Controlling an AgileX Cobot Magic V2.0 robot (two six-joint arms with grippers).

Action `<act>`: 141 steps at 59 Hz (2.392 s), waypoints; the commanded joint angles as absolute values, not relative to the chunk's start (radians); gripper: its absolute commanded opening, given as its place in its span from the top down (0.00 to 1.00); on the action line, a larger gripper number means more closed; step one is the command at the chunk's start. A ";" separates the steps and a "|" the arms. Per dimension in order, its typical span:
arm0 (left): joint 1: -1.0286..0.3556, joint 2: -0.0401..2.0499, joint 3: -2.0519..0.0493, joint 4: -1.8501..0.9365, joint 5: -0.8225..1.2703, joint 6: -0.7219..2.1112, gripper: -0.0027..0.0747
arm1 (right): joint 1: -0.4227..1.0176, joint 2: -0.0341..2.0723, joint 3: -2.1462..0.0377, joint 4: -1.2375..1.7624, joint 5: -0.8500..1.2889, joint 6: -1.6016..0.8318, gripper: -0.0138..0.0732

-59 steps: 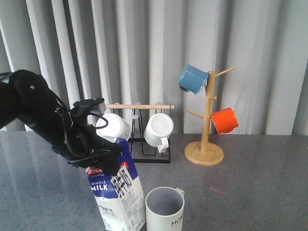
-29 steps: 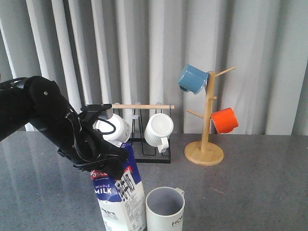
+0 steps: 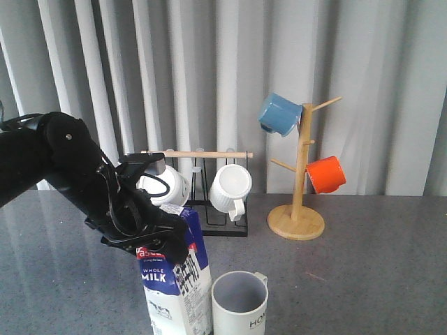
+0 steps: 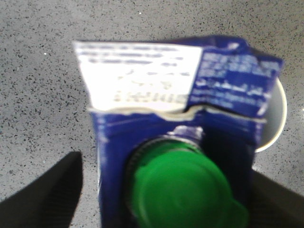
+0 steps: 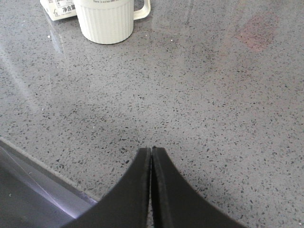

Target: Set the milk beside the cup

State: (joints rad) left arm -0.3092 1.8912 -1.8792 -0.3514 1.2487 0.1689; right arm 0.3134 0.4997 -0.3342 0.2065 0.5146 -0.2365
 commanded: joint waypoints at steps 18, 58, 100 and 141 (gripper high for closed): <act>-0.314 1.733 -1.900 -0.370 1.253 0.161 0.18 | 0.309 0.503 -0.360 0.209 0.437 -0.240 0.85; -0.314 1.200 -1.899 -0.280 1.253 0.174 0.98 | 0.236 0.503 -0.360 0.127 0.147 -0.151 0.85; -0.313 0.513 -1.196 -0.067 0.908 0.037 0.98 | 0.053 0.503 -0.360 0.127 0.125 -0.156 0.85; -0.313 0.467 -0.660 0.047 0.436 0.041 0.97 | 0.053 0.503 -0.360 0.127 0.125 -0.156 0.85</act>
